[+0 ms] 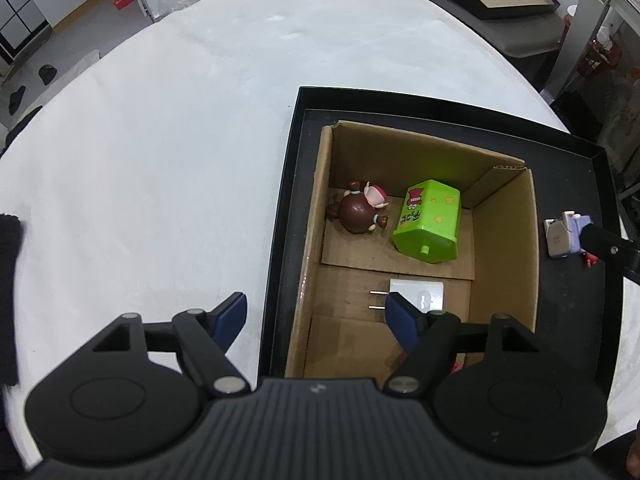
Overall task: Organize rigid objects
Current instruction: 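Move the right gripper to the lavender cube figure and grasp it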
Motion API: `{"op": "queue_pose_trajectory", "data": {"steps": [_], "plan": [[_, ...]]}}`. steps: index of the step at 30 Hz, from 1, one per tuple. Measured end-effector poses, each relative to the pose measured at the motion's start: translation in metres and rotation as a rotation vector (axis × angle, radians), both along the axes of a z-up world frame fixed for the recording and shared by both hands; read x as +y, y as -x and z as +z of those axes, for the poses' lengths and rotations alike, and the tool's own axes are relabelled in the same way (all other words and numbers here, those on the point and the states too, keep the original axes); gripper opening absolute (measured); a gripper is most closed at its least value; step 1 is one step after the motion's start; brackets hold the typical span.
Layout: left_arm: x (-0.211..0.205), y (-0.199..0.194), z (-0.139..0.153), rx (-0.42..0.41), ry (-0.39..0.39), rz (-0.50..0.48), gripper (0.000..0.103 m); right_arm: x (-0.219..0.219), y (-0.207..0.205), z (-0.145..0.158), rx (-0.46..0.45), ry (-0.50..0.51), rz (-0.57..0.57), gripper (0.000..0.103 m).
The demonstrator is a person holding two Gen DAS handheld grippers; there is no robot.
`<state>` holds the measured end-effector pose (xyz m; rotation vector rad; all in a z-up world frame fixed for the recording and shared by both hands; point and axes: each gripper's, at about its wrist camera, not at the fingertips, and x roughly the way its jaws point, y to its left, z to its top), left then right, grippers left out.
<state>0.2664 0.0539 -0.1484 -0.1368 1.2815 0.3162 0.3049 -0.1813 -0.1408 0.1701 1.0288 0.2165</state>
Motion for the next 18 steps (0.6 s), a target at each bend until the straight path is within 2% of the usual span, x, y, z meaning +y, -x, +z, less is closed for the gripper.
{"op": "queue_pose_trajectory", "data": {"steps": [9,18], "plan": [[-0.007,-0.006,-0.005,0.033,-0.066,0.011,0.075,-0.026,-0.01,-0.023,-0.017,0.063,-0.009,0.084],[-0.017,-0.018,-0.011,0.064,-0.121,0.002,0.075,-0.03,-0.02,-0.052,-0.049,0.154,0.004,0.087]]}}
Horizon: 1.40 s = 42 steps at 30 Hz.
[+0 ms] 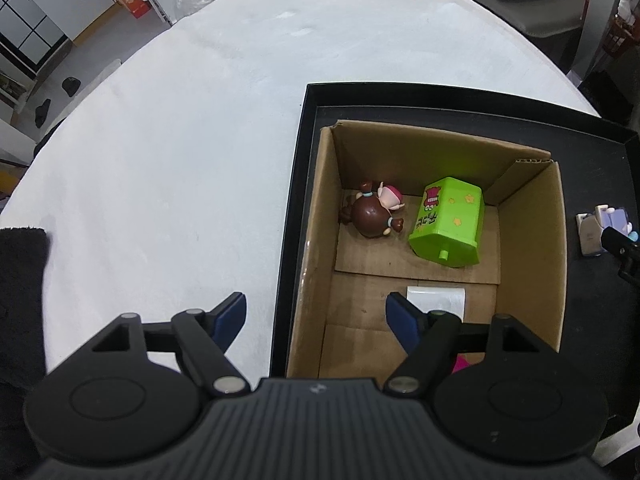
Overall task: Organize rigid objects
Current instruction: 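Move the right gripper to the lavender cube figure and grasp it, then carry the lavender cube with the right gripper into the box and release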
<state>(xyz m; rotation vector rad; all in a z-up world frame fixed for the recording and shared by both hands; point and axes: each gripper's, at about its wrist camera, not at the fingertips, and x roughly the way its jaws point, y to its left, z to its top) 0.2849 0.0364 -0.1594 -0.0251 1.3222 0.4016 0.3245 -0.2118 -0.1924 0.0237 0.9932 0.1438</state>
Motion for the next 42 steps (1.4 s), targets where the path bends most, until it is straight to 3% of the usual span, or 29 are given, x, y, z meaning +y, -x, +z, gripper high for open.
{"op": "queue_pose_trajectory", "data": {"steps": [8,10,13,20,21,28,42], "plan": [[-0.006,-0.012,-0.004,0.029,-0.029,-0.009,0.076,0.003,-0.012,-0.019,-0.03,0.034,0.013,0.084],[-0.007,-0.013,-0.004,0.034,-0.035,-0.006,0.076,0.003,-0.013,-0.022,-0.04,0.036,0.019,0.077],[-0.006,-0.014,-0.003,0.036,-0.045,-0.001,0.076,0.002,-0.012,-0.022,-0.082,0.026,0.039,0.045],[-0.006,-0.013,-0.001,0.032,-0.047,0.006,0.076,-0.003,-0.01,-0.02,-0.069,0.013,0.026,0.045],[-0.006,-0.013,-0.001,0.019,-0.007,-0.019,0.076,-0.004,-0.01,-0.02,-0.063,0.009,0.025,0.045],[-0.002,-0.007,-0.002,0.011,0.01,-0.024,0.076,-0.009,-0.002,-0.016,-0.028,0.0,0.01,0.044],[0.012,0.013,0.006,-0.027,0.069,-0.004,0.076,0.002,0.018,0.025,-0.075,-0.006,0.032,0.044]]}}
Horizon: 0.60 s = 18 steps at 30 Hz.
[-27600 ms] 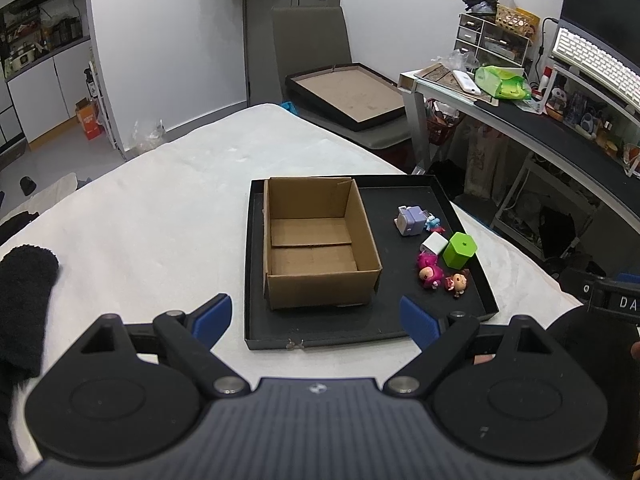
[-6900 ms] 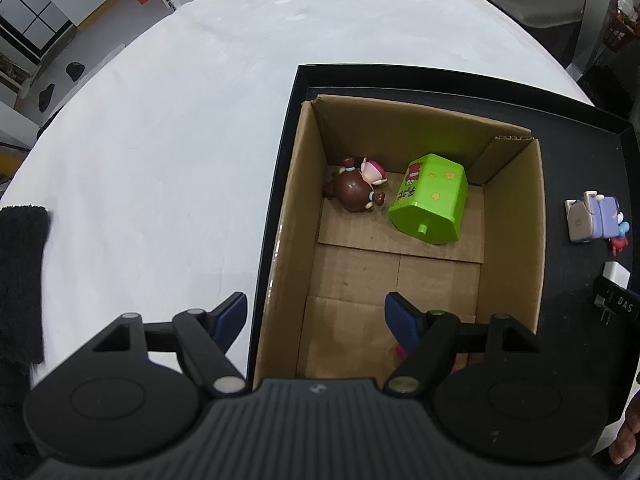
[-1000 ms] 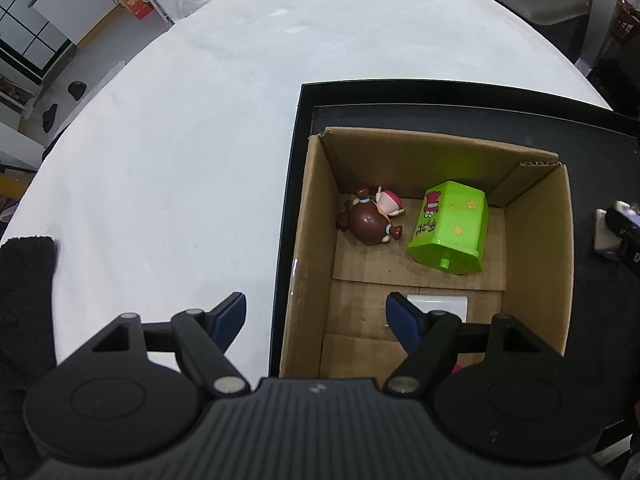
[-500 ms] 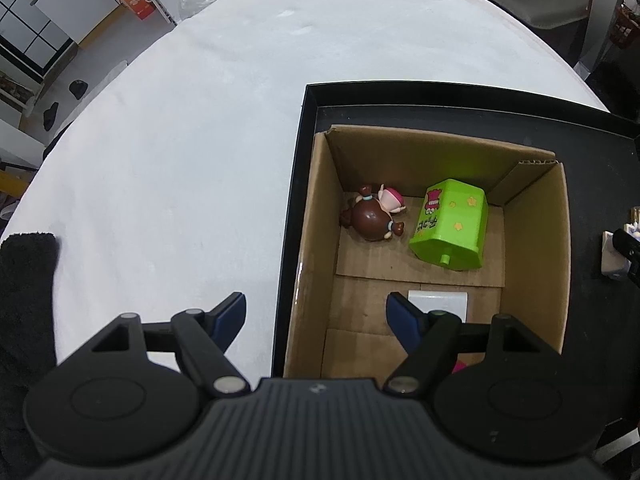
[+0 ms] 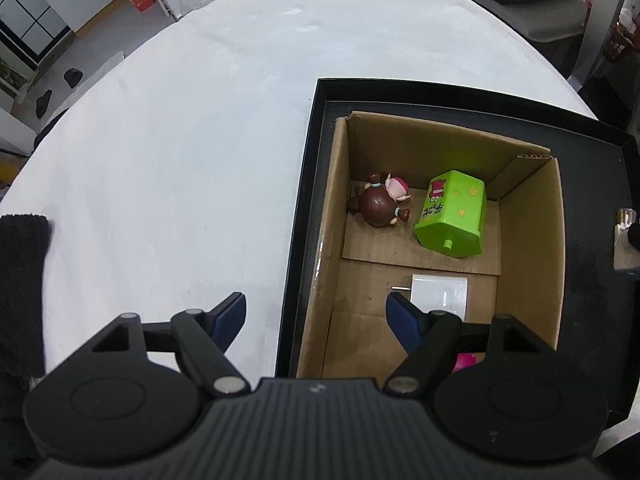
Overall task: Organize rigid objects
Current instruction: 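Carry the lavender cube with the right gripper into the box and release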
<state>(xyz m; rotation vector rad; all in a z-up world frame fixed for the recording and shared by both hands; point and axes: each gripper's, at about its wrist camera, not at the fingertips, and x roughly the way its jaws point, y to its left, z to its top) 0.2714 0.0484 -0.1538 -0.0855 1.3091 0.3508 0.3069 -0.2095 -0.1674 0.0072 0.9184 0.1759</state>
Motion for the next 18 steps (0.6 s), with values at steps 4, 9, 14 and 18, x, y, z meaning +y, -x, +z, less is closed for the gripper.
{"op": "queue_pose_trajectory", "data": {"steps": [4,9,14,18], "plan": [[0.006,0.005,0.002,-0.017,0.024,0.008,0.076,0.007,0.004,0.016,-0.025,0.003,0.018,0.045],[0.013,0.01,0.004,-0.034,0.051,0.018,0.076,0.016,0.008,0.034,-0.052,0.0,0.034,0.045],[0.015,0.014,0.006,-0.056,0.038,-0.013,0.076,0.027,0.011,0.048,-0.063,-0.004,0.035,0.045],[0.016,0.017,0.005,-0.072,0.051,-0.025,0.076,0.035,0.014,0.057,-0.071,-0.002,0.04,0.045]]}}
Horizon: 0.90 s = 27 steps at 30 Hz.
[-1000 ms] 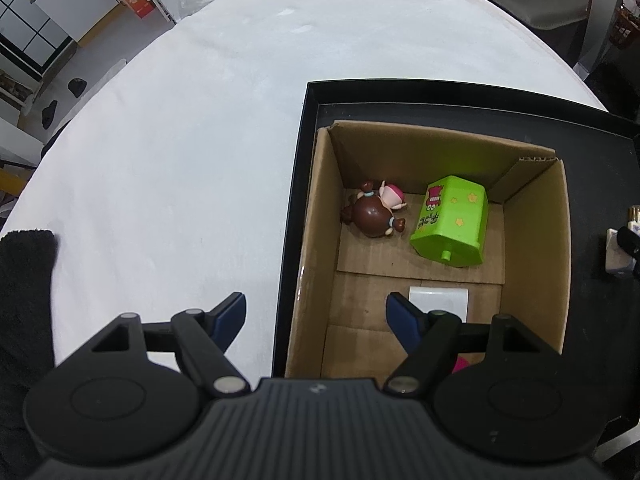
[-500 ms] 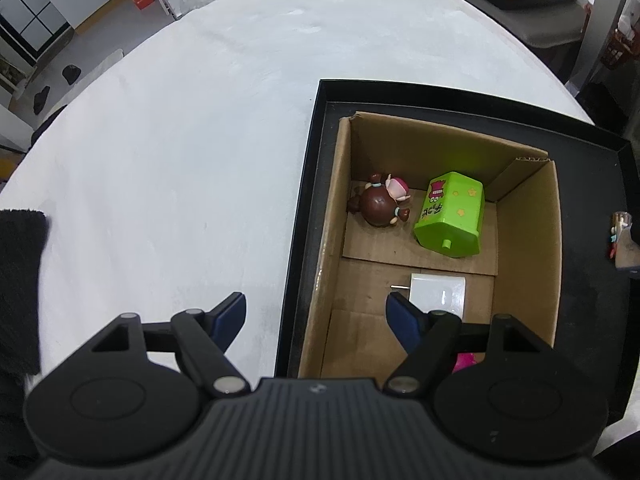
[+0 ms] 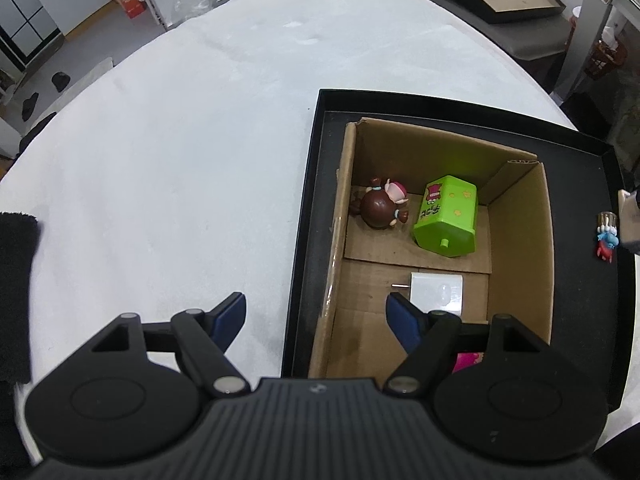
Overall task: Organize rigid objects
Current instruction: 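Carry the lavender cube with the right gripper into the box and release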
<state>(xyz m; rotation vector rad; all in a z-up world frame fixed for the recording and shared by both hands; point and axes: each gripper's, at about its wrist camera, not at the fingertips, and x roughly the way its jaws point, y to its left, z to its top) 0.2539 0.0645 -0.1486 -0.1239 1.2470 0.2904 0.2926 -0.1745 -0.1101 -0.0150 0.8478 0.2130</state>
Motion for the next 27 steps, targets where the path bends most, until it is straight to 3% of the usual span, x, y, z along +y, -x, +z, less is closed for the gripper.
{"op": "queue_pose_trajectory", "data": {"steps": [16,21,24,26,27], "plan": [[0.016,0.011,-0.003,-0.056,0.14,-0.024,0.07,0.039,0.011,0.025,-0.001,0.01,0.041,0.045],[0.024,0.015,-0.011,-0.059,0.175,-0.022,0.058,0.057,0.011,0.024,0.022,0.0,0.067,0.045],[0.028,0.016,-0.016,-0.052,0.208,-0.024,0.042,0.069,0.011,0.022,0.039,-0.011,0.087,0.045],[0.031,0.016,-0.021,-0.038,0.238,-0.023,0.023,0.078,0.011,0.021,0.054,-0.02,0.1,0.045],[0.032,0.017,-0.023,-0.034,0.248,-0.023,0.02,0.082,0.011,0.02,0.063,-0.026,0.104,0.045]]}}
